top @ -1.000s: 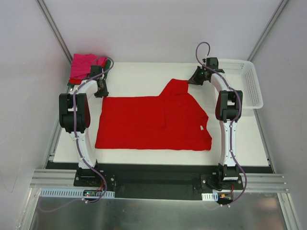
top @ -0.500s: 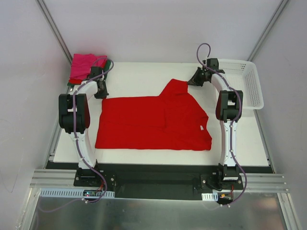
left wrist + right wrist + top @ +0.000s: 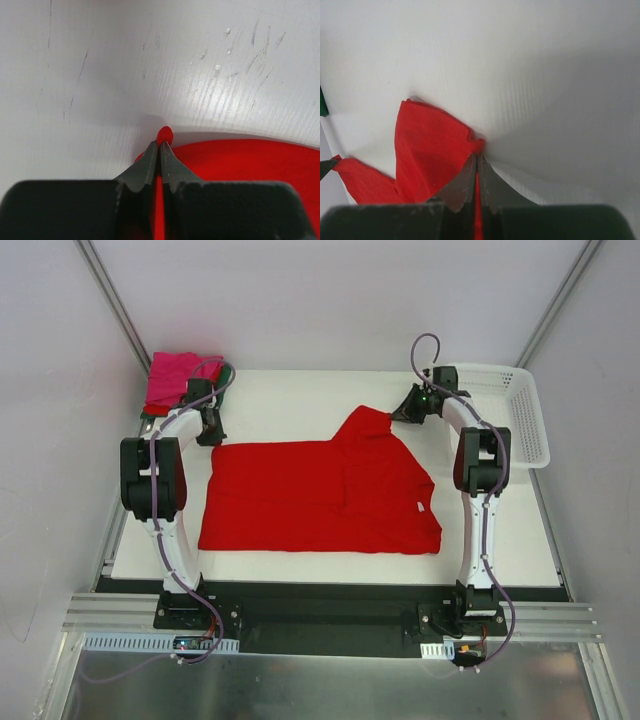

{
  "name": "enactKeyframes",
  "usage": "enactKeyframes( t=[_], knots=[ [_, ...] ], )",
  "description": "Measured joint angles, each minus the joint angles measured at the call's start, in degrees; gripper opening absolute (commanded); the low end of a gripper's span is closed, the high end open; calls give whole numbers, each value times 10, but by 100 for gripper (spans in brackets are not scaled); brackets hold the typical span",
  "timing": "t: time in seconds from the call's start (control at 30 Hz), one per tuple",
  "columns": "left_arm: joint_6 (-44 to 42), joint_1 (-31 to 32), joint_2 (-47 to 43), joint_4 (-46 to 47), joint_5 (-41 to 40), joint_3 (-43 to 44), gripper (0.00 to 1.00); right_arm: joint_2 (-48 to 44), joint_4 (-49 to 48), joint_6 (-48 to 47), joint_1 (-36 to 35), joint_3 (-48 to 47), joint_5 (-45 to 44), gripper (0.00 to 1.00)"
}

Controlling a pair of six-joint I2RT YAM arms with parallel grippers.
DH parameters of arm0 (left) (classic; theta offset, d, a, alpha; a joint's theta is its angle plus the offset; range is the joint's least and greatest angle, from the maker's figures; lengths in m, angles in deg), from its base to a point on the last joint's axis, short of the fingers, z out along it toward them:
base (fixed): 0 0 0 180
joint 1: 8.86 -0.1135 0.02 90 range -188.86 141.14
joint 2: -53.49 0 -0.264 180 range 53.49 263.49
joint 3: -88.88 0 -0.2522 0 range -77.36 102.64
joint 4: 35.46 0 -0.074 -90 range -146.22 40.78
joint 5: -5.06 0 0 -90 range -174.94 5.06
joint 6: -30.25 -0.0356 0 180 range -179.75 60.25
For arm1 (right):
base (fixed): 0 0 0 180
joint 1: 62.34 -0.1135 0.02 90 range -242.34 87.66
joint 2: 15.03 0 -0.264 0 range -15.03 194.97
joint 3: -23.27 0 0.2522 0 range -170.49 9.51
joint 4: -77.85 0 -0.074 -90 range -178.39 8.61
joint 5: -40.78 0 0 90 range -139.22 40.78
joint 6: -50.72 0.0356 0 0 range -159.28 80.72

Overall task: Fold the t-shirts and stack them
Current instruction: Fold the other side of the tshirt into a rectangle

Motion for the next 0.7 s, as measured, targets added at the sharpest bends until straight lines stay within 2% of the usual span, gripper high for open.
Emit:
enactKeyframes(
  t=[0.37,0.7],
  knots=[
    [14,0,-27,-1,21,-11,0,-73,-21,-4,0,45,0,1],
    [42,0,-103,-1,52,-51,0,-183,-28,-15,0,121,-6,1]
  ],
)
